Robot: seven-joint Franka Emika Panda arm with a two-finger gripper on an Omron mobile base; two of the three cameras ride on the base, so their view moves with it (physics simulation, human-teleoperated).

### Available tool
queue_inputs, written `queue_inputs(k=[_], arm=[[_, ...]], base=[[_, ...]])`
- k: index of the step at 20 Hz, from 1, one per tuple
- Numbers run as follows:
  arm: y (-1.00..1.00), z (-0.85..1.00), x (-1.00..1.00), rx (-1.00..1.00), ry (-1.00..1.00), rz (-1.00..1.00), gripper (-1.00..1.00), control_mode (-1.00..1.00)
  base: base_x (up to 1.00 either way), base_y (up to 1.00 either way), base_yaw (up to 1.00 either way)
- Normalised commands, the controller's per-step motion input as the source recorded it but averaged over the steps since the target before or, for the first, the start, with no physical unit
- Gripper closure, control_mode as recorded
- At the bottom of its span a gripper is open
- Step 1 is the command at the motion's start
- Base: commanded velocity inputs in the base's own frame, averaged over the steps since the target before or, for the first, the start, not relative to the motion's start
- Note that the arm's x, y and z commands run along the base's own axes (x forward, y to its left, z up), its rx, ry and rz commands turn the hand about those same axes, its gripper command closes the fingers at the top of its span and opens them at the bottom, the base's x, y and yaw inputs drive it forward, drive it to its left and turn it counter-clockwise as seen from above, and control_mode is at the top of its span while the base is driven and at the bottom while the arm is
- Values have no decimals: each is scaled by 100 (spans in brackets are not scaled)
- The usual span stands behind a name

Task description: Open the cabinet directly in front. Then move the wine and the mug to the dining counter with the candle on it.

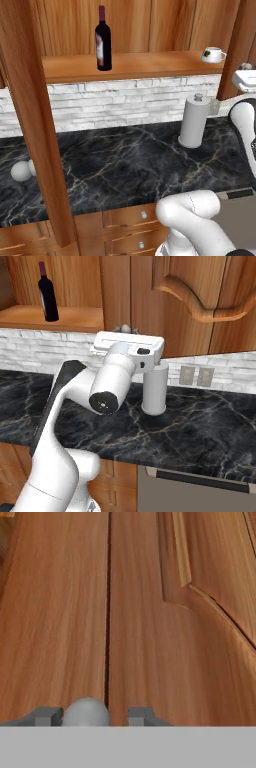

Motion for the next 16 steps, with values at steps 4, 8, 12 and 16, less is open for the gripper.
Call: queue_inputs(k=[4, 8, 12, 16], arm=[[-65, 15, -60, 10, -1, -8, -100, -100], [0, -3, -29, 0, 0, 0, -100, -100], [7, -17, -100, 0, 0, 0, -100, -100], [84, -22, -100, -6, 0, 0, -100, -100]], base=[[0, 0, 0], [0, 0, 0], [0, 0, 0], [0, 0, 0]])
